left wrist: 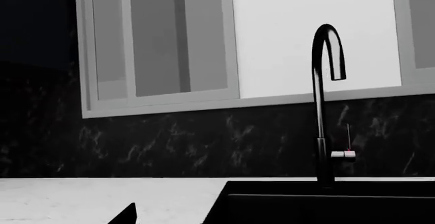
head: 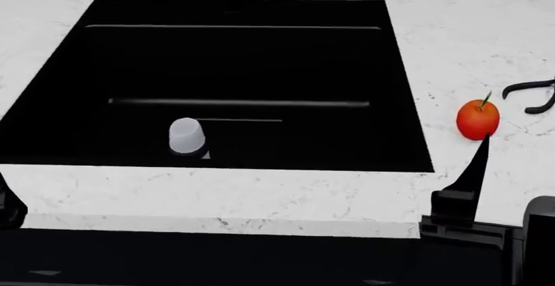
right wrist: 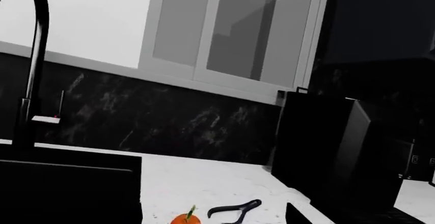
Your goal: Turn the sink spout to the right.
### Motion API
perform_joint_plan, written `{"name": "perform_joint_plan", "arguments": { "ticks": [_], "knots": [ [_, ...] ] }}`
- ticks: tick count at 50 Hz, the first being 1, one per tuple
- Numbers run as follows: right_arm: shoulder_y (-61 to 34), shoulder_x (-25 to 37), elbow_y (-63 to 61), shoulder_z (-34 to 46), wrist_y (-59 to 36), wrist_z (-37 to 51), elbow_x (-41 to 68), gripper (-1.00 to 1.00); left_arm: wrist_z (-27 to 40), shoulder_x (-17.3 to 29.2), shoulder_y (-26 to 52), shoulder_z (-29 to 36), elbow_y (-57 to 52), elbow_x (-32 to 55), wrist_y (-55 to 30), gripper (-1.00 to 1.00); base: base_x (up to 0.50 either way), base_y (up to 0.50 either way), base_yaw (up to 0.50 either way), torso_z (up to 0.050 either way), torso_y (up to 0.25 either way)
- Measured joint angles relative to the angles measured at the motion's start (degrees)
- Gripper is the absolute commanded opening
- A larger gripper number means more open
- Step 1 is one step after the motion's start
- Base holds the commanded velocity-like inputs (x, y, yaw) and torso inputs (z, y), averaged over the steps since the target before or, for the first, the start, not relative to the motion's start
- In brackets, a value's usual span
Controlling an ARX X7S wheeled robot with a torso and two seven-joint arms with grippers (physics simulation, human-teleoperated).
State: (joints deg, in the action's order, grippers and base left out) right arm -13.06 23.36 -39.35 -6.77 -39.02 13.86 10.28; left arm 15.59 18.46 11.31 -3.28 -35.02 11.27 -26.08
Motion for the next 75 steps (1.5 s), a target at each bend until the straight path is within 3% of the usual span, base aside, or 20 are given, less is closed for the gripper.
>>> {"name": "perform_joint_plan", "arguments": {
  "ticks": [39, 61, 75],
  "knots": [
    [0.67, 0.05, -0.23, -0.84, -0.63, 0.44, 1.32, 1.0, 0.5, 0.76, 0.91, 0.87, -0.34, 0.72, -0.66, 1.0, 0.29, 0.3, 0.0, 0.0, 0.0],
    [1.24, 0.0, -0.34, -1.28, -0.72, 0.91, 1.79, 1.0, 0.66, 1.04, 0.44, 1.14, 0.27, 0.99, 0.13, 1.0, 0.32, 0.1, 0.0, 0.0, 0.001],
    [0.98, -0.06, 0.03, -1.44, -1.07, 1.17, 2.18, 1.0, 0.84, 1.22, 0.73, 1.48, 0.35, 1.21, -0.02, 1.0, 0.04, 0.0, 0.0, 0.0, 0.0]
  ]
}}
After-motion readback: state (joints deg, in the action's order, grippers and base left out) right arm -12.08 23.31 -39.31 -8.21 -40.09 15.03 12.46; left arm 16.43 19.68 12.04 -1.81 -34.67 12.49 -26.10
